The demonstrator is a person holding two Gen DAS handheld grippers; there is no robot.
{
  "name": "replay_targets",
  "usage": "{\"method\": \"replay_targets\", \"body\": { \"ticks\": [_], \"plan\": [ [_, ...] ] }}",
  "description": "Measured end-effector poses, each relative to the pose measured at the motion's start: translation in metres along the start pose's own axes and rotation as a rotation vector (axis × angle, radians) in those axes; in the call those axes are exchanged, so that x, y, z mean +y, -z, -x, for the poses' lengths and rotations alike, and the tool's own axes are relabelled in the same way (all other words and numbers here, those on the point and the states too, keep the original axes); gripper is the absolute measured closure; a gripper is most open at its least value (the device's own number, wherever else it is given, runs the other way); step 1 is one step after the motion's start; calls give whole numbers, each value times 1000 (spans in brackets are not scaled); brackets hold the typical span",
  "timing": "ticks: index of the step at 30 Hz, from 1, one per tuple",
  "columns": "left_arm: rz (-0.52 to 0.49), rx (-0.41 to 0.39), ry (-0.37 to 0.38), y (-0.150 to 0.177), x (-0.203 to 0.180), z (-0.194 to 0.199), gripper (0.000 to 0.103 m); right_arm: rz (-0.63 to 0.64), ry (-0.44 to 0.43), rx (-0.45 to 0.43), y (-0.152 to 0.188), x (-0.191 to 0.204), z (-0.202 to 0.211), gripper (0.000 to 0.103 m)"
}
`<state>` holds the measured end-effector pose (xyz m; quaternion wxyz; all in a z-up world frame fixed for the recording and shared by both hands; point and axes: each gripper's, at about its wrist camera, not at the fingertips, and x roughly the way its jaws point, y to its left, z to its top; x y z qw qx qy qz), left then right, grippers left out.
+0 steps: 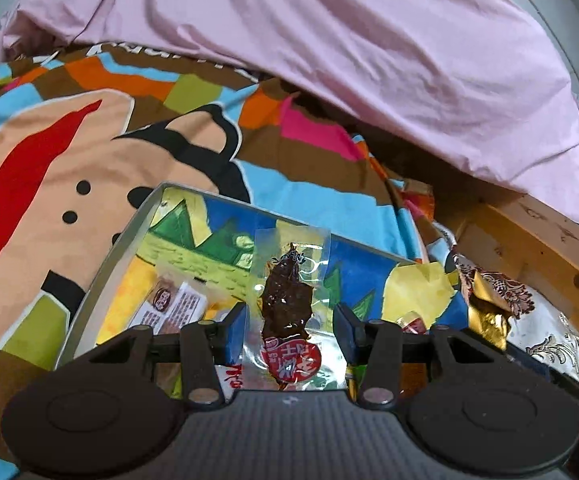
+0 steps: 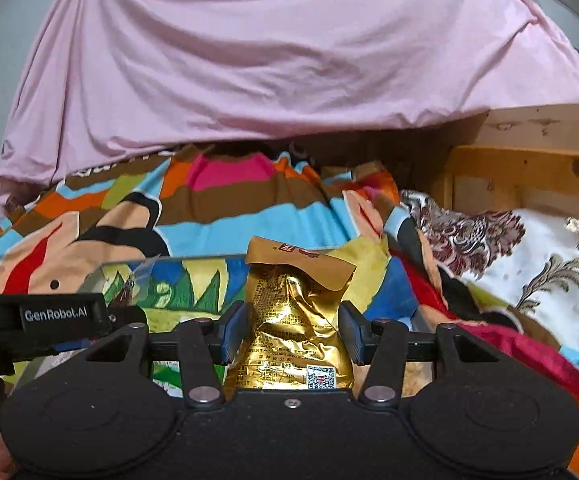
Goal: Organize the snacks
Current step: 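Carry the meat packet over the tray while the right tool carries the gold bag there, then lower the meat packet into the tray while the right tool lowers the gold bag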
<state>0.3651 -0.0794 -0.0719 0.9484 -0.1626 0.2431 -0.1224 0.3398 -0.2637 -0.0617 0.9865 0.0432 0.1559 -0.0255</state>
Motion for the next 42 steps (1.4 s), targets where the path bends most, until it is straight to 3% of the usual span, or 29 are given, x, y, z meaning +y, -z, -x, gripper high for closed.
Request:
{"method": "replay_targets", "body": {
  "ticks": [20, 29, 42],
  "plan": [
    [-48, 86, -37, 14, -4, -16, 52, 49, 37, 52, 30, 7, -12, 50],
    [-74, 101, -46, 19, -7, -18, 52, 118, 45, 71, 38, 19, -18, 44],
    [-62, 104, -42, 19, -6, -18, 52, 113, 41, 73, 38, 18, -19, 42]
  ]
}}
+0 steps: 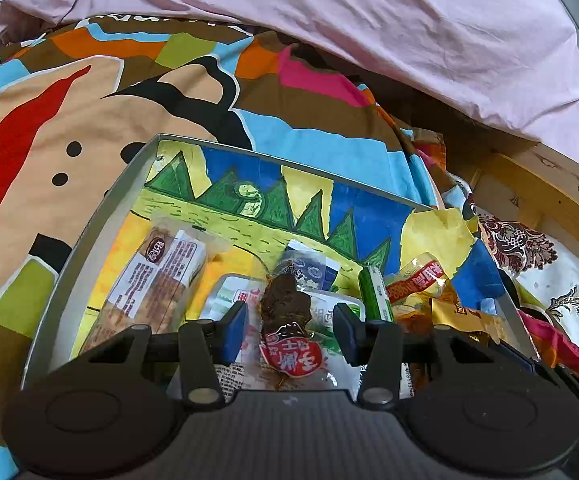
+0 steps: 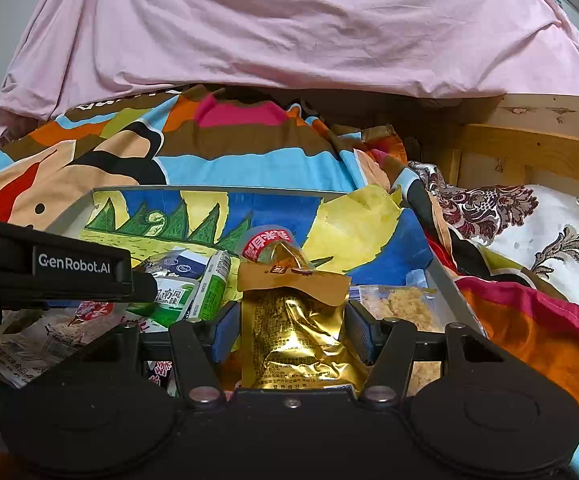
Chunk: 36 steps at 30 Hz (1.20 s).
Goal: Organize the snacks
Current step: 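Lower the meat packet into the tray while the right tool lowers the gold bag, then open both tools in the tray and withdraw them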
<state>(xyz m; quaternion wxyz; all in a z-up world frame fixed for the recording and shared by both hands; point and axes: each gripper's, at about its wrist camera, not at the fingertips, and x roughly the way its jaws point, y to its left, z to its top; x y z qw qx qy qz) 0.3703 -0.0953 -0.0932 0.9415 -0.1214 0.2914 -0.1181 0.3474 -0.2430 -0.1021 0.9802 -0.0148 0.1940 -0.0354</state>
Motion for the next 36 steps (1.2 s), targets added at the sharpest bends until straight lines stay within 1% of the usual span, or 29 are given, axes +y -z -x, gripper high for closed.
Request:
{"method": "replay_targets", "body": {
  "ticks": [7, 10, 15, 22, 25, 30, 34, 36],
  "plan": [
    [14, 4, 8, -1, 2, 0, 51, 0, -6, 0, 0, -1, 0, 35],
    [20, 5, 14, -1, 3, 0, 47, -4, -8, -1, 0, -1, 0, 31],
    [13, 3, 14, 0, 2, 1, 44, -5, -8, -1, 0, -1, 0, 31],
    [17, -4, 11, 0, 2, 2, 31, -5, -7, -4, 0, -1, 1, 28],
    [33, -3, 12, -1, 3, 3, 22, -3, -8, -7, -1, -1, 1, 25],
    [69, -8, 10, -3, 9, 6, 17, 6, -10, -26, -3, 1, 5, 19],
    [87, -7, 6, -6, 11, 9, 10, 6, -12, -32, -4, 1, 6, 15],
    [95, -10, 14, -8, 13, 10, 8, 1, -13, -34, -5, 1, 7, 13]
  ]
}}
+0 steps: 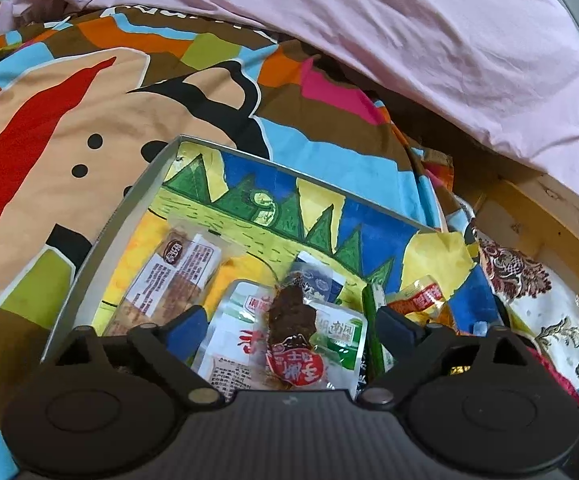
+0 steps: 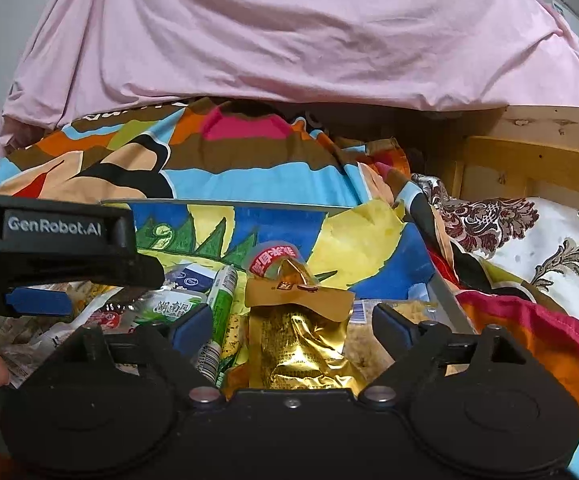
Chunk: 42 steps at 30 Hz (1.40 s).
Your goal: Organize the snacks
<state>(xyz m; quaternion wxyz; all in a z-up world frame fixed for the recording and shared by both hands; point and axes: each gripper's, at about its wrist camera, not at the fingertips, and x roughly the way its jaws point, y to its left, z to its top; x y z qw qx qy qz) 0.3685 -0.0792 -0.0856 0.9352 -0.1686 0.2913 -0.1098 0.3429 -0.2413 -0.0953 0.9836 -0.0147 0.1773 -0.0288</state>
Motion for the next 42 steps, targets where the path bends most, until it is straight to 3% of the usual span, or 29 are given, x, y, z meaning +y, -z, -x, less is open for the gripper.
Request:
{"method": "replay_targets", "body": {
  "ticks": [8, 21, 42],
  "plan": [
    [-7, -16, -7, -4, -3, 7, 2, -35, 11, -26, -4, -4, 5, 7],
    [-22, -64, -9, -13, -8, 30, 1, -76, 23, -76, -17, -12, 24, 2],
    [-77, -226, -81, -26, -18, 112, 1, -159, 34, -175, -49, -35, 90, 1]
  ]
}}
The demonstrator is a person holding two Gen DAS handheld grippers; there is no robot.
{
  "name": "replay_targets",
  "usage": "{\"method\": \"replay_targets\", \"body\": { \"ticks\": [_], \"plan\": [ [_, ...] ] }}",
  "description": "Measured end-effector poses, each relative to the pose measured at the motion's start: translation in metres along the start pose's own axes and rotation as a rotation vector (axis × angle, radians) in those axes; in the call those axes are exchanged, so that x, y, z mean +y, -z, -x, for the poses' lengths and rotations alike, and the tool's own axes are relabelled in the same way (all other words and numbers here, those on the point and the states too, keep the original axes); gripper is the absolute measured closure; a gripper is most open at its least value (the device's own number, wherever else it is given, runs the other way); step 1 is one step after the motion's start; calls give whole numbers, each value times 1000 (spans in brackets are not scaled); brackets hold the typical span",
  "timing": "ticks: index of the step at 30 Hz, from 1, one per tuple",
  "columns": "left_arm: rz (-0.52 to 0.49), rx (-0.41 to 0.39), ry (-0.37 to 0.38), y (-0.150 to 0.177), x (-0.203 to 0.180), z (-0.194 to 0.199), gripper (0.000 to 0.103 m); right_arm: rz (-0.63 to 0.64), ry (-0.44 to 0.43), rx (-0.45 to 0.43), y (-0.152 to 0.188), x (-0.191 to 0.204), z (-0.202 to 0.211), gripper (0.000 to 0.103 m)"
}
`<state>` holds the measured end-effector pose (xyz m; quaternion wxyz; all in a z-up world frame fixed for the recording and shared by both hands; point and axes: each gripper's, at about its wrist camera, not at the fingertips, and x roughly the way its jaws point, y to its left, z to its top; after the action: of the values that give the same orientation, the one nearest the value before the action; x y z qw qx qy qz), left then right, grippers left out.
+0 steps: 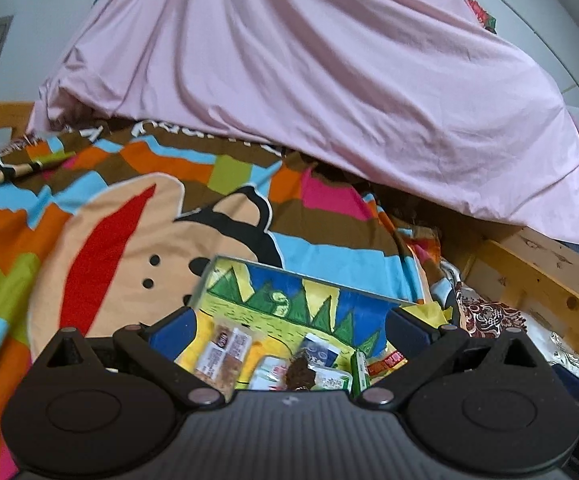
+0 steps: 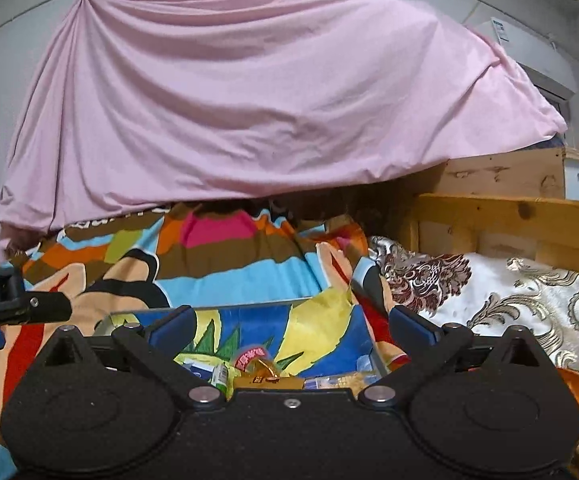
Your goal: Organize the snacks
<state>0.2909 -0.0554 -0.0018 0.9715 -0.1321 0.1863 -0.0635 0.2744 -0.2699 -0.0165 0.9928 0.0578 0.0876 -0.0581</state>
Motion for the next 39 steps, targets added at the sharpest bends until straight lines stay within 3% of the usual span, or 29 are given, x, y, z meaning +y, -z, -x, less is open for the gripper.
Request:
{"method": "replay_targets", "body": {
  "ticks": [18, 39],
  "plan": [
    [-164, -88, -109, 4, -15, 57, 1, -14, 1, -41, -18, -8, 53, 1],
    [-176, -42, -123, 23, -8, 120, 1, -32, -25, -1, -19, -15, 125, 1]
  ]
}}
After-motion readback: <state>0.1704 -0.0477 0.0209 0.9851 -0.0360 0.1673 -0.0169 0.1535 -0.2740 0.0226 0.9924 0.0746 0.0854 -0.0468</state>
